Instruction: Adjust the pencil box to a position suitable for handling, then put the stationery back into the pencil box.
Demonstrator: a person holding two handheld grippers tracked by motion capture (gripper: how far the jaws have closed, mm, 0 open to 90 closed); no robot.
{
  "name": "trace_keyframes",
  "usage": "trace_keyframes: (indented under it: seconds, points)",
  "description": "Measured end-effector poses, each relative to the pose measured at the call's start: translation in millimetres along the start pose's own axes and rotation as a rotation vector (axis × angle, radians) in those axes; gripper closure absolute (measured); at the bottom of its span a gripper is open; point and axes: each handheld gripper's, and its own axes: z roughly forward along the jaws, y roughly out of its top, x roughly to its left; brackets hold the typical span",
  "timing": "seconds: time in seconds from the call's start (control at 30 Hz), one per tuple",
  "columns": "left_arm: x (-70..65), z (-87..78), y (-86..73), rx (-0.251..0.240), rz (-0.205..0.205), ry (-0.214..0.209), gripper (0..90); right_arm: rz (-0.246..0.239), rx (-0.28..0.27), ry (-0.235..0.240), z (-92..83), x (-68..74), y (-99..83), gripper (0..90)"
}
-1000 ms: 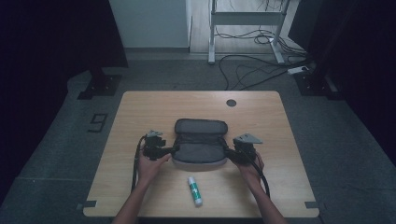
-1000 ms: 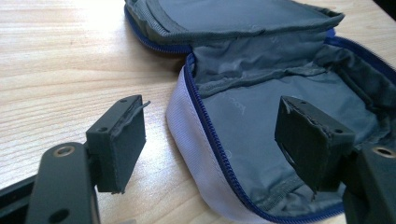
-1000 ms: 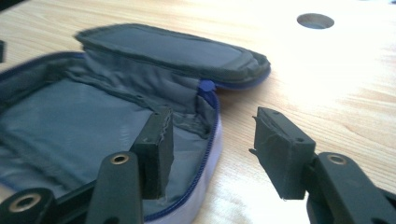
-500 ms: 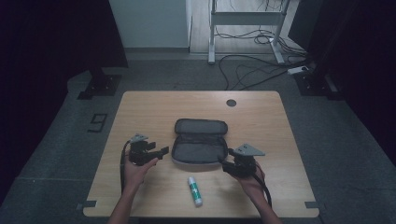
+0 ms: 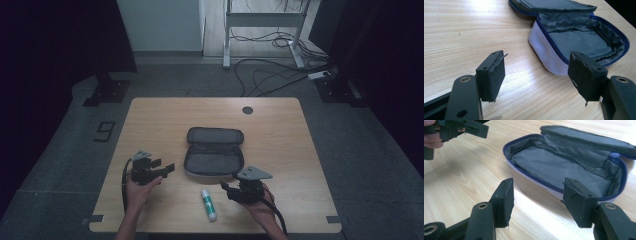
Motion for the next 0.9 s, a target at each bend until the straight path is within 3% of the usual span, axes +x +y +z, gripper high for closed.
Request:
trace_keyframes:
  seconds: [0.2,0.63,0.9]
  points:
    - [0.5,2.5,-4.4,0.015,-0.005,0.002,30.7,-0.017,0.016,0.024,3.1,10.5,-3.9,41.5]
    - [4.2,6.2,-9.3,0.032,-0.014,0.009,30.7,-0.066,0.084,0.075,27.0,36.6,-16.1,41.5]
    - [3.5,9.5,-11.7,0.048,-0.013,0.007,30.6,-0.094,0.116,0.081,37.8,47.6,-20.4,41.5]
